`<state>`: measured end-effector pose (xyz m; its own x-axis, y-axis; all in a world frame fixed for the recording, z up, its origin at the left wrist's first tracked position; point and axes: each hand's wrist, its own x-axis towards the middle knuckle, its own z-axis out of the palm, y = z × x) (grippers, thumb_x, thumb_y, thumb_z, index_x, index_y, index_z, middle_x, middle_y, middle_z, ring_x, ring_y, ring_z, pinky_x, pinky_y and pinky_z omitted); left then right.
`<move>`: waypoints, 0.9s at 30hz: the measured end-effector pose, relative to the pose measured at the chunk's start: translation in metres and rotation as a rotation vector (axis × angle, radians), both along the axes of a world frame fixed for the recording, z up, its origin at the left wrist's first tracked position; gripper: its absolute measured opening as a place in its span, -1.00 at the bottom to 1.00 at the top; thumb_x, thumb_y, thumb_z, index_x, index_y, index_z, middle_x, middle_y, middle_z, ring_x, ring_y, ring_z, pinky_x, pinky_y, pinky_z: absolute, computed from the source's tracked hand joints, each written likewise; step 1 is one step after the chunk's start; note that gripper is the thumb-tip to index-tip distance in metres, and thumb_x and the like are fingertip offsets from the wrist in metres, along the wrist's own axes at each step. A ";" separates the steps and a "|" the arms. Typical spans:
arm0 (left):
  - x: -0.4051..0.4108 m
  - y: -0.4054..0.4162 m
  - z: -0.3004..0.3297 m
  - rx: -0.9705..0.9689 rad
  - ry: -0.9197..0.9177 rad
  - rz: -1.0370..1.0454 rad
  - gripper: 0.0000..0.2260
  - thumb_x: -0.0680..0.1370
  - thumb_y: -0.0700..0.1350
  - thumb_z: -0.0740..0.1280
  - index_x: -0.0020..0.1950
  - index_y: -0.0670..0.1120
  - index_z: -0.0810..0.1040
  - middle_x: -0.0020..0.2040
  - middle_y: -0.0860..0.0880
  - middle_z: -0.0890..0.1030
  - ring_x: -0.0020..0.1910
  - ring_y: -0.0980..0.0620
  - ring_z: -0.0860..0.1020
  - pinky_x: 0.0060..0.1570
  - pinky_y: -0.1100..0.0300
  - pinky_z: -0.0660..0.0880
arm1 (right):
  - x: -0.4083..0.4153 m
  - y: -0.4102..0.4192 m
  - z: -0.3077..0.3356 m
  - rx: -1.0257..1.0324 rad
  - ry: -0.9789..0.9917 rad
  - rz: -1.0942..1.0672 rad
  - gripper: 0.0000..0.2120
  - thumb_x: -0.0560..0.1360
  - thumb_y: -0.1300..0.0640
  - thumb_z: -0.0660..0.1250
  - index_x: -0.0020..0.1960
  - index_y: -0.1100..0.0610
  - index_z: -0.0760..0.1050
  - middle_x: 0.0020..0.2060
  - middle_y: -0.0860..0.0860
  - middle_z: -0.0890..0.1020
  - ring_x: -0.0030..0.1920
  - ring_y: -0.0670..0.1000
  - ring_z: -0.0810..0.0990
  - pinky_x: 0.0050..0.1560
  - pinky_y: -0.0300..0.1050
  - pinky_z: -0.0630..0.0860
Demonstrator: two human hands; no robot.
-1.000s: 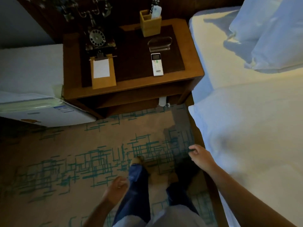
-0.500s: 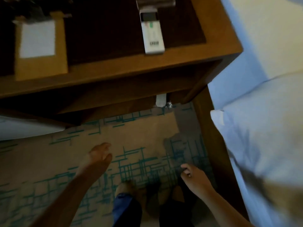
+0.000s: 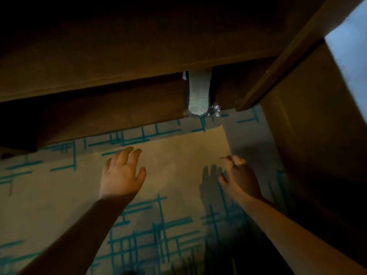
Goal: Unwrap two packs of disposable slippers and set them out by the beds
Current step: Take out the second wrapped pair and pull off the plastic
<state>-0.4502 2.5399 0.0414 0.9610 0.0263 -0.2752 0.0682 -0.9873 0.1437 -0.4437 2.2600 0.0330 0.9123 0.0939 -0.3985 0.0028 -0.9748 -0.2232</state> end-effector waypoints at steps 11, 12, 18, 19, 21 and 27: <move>0.026 -0.010 -0.135 -0.035 0.020 -0.065 -0.40 0.47 0.29 -0.10 0.43 0.20 -0.28 0.55 -0.03 -0.13 0.51 -0.03 -0.19 0.44 -0.17 -0.20 | 0.084 0.006 -0.071 -0.023 -0.307 0.086 -0.34 0.43 0.04 0.34 0.46 0.02 0.16 0.44 0.12 0.24 0.46 0.14 0.16 0.39 0.12 0.22; 0.024 -0.007 -0.140 -0.036 0.016 -0.085 -0.39 0.45 0.31 -0.14 0.43 0.21 -0.27 0.54 -0.01 -0.15 0.50 -0.02 -0.19 0.44 -0.20 -0.19 | 0.086 0.006 -0.070 -0.021 -0.311 0.100 -0.34 0.42 0.04 0.34 0.46 0.02 0.17 0.45 0.11 0.24 0.46 0.14 0.15 0.39 0.12 0.22; 0.023 -0.002 -0.149 -0.004 -0.023 -0.092 -0.37 0.43 0.32 -0.10 0.46 0.20 -0.17 0.53 0.00 -0.04 0.50 -0.01 -0.07 0.43 -0.20 -0.12 | 0.111 0.014 -0.079 -0.075 -0.324 0.238 -0.29 0.46 0.03 0.30 0.50 -0.03 0.03 0.52 0.12 0.08 0.50 0.18 0.04 0.42 0.21 0.14; 0.024 -0.001 -0.150 -0.005 -0.025 -0.094 -0.37 0.43 0.32 -0.09 0.47 0.20 -0.16 0.53 0.00 -0.03 0.50 -0.01 -0.06 0.43 -0.20 -0.12 | 0.121 0.018 -0.081 -0.094 -0.302 0.276 -0.28 0.48 0.02 0.28 0.51 -0.05 -0.05 0.53 0.10 0.00 0.51 0.18 -0.04 0.44 0.22 0.08; 0.024 0.001 -0.154 -0.003 -0.022 -0.089 -0.36 0.43 0.31 -0.08 0.46 0.20 -0.17 0.53 0.01 -0.06 0.51 -0.01 -0.08 0.44 -0.18 -0.14 | 0.141 0.028 -0.087 -0.137 -0.269 0.335 -0.26 0.51 0.02 0.24 0.51 -0.09 -0.17 0.54 0.07 -0.13 0.52 0.16 -0.17 0.46 0.24 -0.05; 0.023 0.003 -0.157 -0.013 -0.046 -0.097 -0.35 0.43 0.29 -0.03 0.46 0.21 -0.19 0.52 0.03 -0.08 0.50 0.02 -0.11 0.44 -0.17 -0.13 | 0.172 0.050 -0.095 -0.166 -0.162 0.319 -0.18 0.48 0.31 0.24 0.51 -0.08 -0.18 0.54 0.06 -0.15 0.51 0.19 -0.18 0.45 0.26 -0.04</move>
<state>-0.4273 2.5425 -0.1155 0.9706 -0.0702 -0.2302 -0.0342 -0.9870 0.1570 -0.2720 2.3095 -0.0622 0.9000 0.3296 -0.2852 0.3340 -0.9419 -0.0348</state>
